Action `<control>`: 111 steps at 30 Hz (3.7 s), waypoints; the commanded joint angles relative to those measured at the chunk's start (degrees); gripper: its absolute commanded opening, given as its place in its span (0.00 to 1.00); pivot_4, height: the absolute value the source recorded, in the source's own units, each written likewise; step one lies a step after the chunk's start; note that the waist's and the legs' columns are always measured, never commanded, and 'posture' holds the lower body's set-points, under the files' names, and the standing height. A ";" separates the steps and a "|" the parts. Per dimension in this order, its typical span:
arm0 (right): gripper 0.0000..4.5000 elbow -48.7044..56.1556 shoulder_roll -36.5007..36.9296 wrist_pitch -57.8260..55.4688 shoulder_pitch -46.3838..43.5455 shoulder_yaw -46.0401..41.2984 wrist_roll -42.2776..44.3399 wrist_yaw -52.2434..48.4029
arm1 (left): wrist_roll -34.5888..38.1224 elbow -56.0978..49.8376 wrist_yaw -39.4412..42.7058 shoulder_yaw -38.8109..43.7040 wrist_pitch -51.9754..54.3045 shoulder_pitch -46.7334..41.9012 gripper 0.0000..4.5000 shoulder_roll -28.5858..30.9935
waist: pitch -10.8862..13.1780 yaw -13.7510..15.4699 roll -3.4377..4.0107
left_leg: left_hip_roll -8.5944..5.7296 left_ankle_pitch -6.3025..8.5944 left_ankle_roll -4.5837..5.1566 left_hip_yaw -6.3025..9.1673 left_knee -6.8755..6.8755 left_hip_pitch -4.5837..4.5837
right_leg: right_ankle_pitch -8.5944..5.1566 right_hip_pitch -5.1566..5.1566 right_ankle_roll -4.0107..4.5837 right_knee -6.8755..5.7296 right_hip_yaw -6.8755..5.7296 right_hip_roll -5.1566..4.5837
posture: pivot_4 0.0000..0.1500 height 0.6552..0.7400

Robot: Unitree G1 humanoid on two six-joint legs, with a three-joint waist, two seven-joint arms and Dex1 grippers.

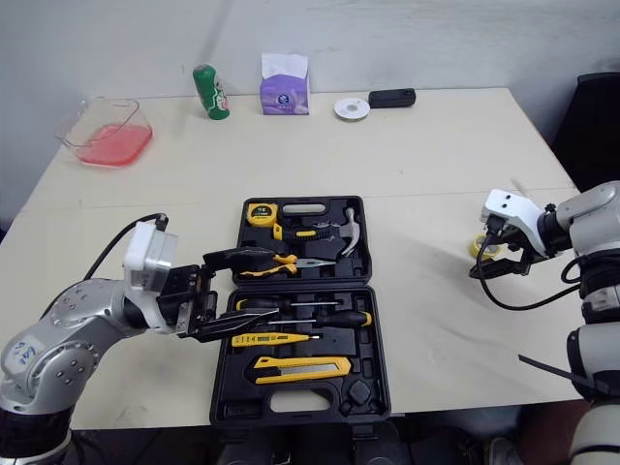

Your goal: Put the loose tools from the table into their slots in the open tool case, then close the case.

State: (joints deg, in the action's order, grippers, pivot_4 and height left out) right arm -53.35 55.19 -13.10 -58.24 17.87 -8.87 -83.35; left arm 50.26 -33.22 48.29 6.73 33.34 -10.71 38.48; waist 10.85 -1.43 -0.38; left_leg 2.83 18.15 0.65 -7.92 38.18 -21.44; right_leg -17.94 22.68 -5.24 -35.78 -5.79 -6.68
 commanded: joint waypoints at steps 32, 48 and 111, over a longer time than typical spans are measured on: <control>1.00 -14.90 -2.57 12.66 -6.88 -0.01 -8.62 2.23 | -1.04 -3.19 0.36 -1.11 -0.54 1.44 0.99 2.00 | 0.02 -0.28 0.04 | 0.00 0.00 -0.01 -0.04 0.03 0.02 | 0.00 0.01 0.00 -0.06 0.07 0.01 | 1.00 1.00; 0.25 -16.16 -3.55 12.72 -6.56 -0.13 -10.93 2.90 | -2.06 -2.54 0.86 -2.07 -1.27 1.12 1.00 1.99 | 0.03 -0.29 0.05 | 0.00 0.00 -0.01 -0.05 0.05 0.02 | 0.00 0.01 0.00 -0.07 0.08 0.02 | 1.00 1.00; 0.01 85.87 8.00 -20.33 18.49 1.10 38.43 -7.25 | -11.57 -2.03 7.20 -3.07 -8.95 7.83 1.00 2.64 | 0.16 -0.14 0.15 | 0.15 0.15 0.01 -0.23 0.02 0.13 | -0.01 0.11 0.01 -0.09 0.80 -0.08 | 1.00 1.00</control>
State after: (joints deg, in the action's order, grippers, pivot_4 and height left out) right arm 30.36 63.42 -33.70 -39.12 18.59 30.15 -88.82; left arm 37.76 -32.19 55.96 2.86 24.48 -3.40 40.88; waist 11.01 -1.57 -0.23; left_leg 2.97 18.30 0.66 -8.15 38.20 -21.31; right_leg -17.95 22.78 -5.22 -35.86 -4.98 -6.76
